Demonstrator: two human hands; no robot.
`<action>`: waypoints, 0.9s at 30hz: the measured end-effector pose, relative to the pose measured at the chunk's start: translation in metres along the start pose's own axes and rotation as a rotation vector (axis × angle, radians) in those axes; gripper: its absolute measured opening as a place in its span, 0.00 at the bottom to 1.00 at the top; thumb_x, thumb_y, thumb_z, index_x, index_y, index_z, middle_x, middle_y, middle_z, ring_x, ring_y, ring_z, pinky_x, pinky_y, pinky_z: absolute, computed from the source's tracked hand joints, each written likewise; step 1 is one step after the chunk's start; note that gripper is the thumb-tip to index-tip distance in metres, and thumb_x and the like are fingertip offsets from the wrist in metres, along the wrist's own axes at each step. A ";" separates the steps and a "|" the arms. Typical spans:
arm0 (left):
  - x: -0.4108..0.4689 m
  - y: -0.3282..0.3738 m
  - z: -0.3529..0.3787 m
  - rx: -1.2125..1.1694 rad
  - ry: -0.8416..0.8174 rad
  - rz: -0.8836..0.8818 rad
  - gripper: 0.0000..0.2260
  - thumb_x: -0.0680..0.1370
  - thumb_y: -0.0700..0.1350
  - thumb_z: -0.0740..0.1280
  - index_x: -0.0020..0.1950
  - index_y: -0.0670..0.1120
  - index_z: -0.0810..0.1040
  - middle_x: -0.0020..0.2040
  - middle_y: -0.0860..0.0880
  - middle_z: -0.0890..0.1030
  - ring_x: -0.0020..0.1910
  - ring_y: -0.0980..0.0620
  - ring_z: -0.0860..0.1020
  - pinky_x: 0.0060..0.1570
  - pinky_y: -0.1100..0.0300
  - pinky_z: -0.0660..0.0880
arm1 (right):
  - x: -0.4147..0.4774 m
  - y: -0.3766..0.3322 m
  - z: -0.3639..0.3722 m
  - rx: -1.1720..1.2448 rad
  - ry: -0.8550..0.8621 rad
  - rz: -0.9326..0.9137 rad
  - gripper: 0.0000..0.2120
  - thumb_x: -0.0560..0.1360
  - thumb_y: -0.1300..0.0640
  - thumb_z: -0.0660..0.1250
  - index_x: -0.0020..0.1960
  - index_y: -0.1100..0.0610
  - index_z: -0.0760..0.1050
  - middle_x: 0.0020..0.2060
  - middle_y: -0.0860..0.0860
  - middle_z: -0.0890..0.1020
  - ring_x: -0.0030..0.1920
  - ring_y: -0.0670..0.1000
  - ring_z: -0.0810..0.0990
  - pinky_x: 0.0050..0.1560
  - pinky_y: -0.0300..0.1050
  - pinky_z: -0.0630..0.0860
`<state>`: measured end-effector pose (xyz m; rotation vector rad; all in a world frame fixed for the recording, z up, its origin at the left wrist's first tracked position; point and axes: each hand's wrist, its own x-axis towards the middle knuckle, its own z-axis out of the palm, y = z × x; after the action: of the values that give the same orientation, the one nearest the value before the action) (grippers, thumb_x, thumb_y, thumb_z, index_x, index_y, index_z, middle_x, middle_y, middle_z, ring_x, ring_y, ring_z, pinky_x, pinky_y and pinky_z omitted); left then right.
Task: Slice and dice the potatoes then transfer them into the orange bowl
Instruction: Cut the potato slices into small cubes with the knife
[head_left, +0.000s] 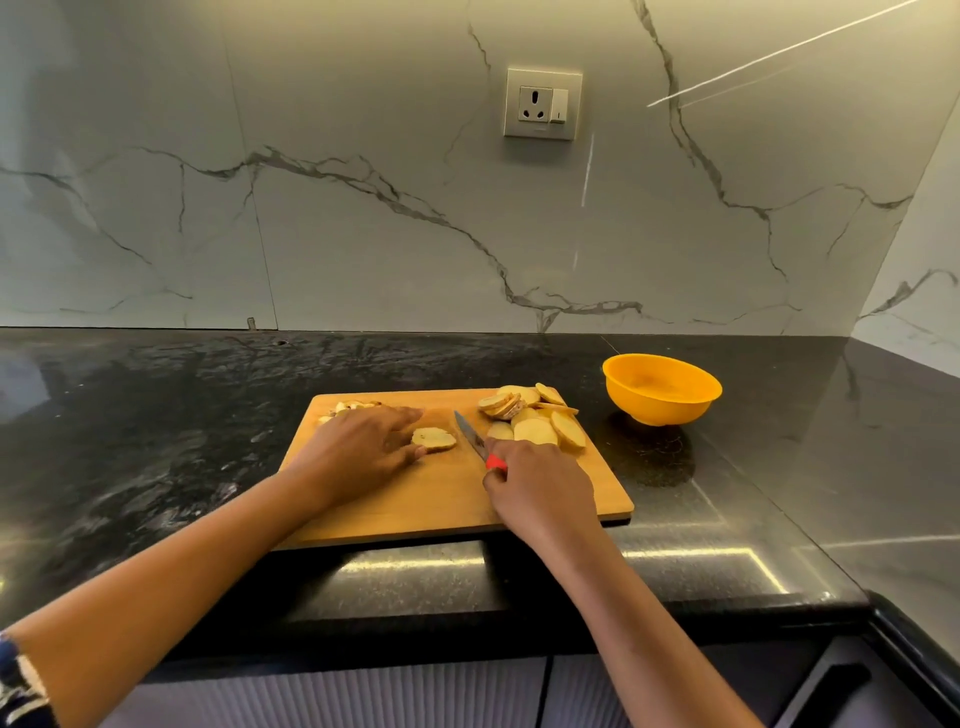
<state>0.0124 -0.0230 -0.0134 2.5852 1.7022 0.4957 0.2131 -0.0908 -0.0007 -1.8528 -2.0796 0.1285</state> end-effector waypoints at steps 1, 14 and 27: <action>-0.004 -0.001 0.000 0.010 0.010 0.023 0.24 0.79 0.57 0.59 0.73 0.51 0.64 0.71 0.53 0.69 0.68 0.52 0.69 0.66 0.56 0.66 | -0.002 -0.002 0.000 -0.029 -0.001 -0.011 0.19 0.80 0.49 0.58 0.71 0.46 0.67 0.54 0.50 0.79 0.53 0.50 0.77 0.49 0.44 0.76; -0.008 -0.002 -0.004 0.059 -0.059 0.220 0.36 0.73 0.70 0.41 0.72 0.53 0.66 0.71 0.57 0.66 0.70 0.60 0.65 0.63 0.68 0.59 | -0.005 -0.010 -0.001 -0.076 0.007 -0.053 0.18 0.81 0.50 0.58 0.70 0.48 0.69 0.53 0.49 0.80 0.52 0.50 0.77 0.50 0.45 0.77; 0.002 -0.014 -0.009 0.020 -0.252 0.340 0.48 0.63 0.78 0.34 0.71 0.54 0.66 0.71 0.59 0.65 0.70 0.65 0.60 0.67 0.69 0.53 | 0.001 -0.032 -0.002 -0.205 -0.094 -0.099 0.13 0.81 0.53 0.58 0.63 0.53 0.73 0.52 0.52 0.79 0.51 0.53 0.77 0.41 0.44 0.69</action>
<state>-0.0017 -0.0169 -0.0070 2.8187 1.2060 0.1428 0.1830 -0.0950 0.0107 -1.8861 -2.3208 -0.0238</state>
